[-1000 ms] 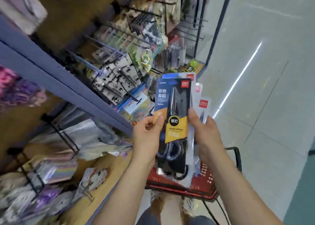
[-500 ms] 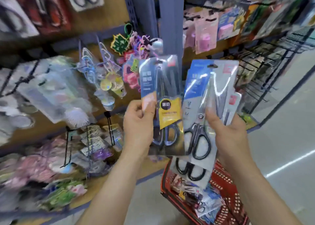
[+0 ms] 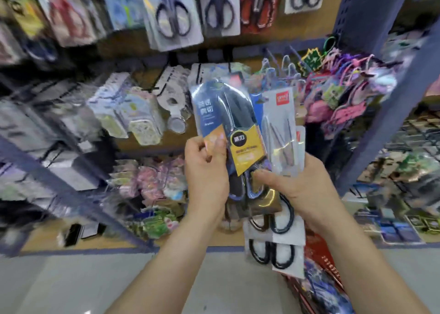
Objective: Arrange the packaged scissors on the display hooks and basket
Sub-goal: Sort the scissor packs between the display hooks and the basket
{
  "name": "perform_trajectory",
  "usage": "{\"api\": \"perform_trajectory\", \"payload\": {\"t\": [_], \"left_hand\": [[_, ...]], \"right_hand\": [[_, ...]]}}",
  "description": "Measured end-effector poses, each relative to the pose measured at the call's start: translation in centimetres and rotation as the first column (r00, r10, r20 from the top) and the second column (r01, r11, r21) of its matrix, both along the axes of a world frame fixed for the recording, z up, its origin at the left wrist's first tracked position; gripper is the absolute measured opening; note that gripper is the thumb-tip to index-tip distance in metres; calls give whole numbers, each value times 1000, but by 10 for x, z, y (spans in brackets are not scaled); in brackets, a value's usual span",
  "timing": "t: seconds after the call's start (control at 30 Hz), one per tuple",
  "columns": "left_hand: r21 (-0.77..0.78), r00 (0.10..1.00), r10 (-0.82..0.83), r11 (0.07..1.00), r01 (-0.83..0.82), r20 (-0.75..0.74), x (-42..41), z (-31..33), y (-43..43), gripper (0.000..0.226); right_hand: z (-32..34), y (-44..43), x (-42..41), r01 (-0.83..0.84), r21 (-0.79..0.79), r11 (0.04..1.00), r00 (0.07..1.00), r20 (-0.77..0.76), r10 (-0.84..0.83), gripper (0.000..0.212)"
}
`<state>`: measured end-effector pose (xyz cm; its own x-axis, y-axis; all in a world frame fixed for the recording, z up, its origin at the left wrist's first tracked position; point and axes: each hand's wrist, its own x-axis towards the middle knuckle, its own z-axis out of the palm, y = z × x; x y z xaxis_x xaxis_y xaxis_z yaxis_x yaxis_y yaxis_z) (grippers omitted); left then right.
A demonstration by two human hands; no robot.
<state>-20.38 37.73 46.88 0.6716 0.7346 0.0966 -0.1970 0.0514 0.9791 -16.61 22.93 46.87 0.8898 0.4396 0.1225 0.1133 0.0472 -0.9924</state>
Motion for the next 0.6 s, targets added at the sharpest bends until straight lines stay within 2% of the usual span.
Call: {"api": "perform_trajectory", "payload": {"t": [0.13,0.23,0.3,0.37,0.5,0.6], "left_hand": [[-49,999,-18,999,20,36,-33,17,54,7],[-85,996,-57,994,63,74,-53,41,100,27],[-115,990,-53,991,68,128,-65,61,135,32],[-99,988,-54,993,69,146,-73,75,171,25],[-69,996,-12,997,19,90,-90,86,220,6],[-96,996,37,995,-29,80,-95,93,244,13]], "right_hand": [[3,53,-19,-95,-12,995,995,38,96,32],[8,85,-33,-157,-6,988,985,68,157,27],[14,106,-44,-218,-16,976,973,79,219,28],[18,126,-55,-286,-33,958,953,93,288,31],[26,164,-71,-384,-12,923,922,51,384,39],[28,188,-75,-417,-38,908,907,46,419,35]]}}
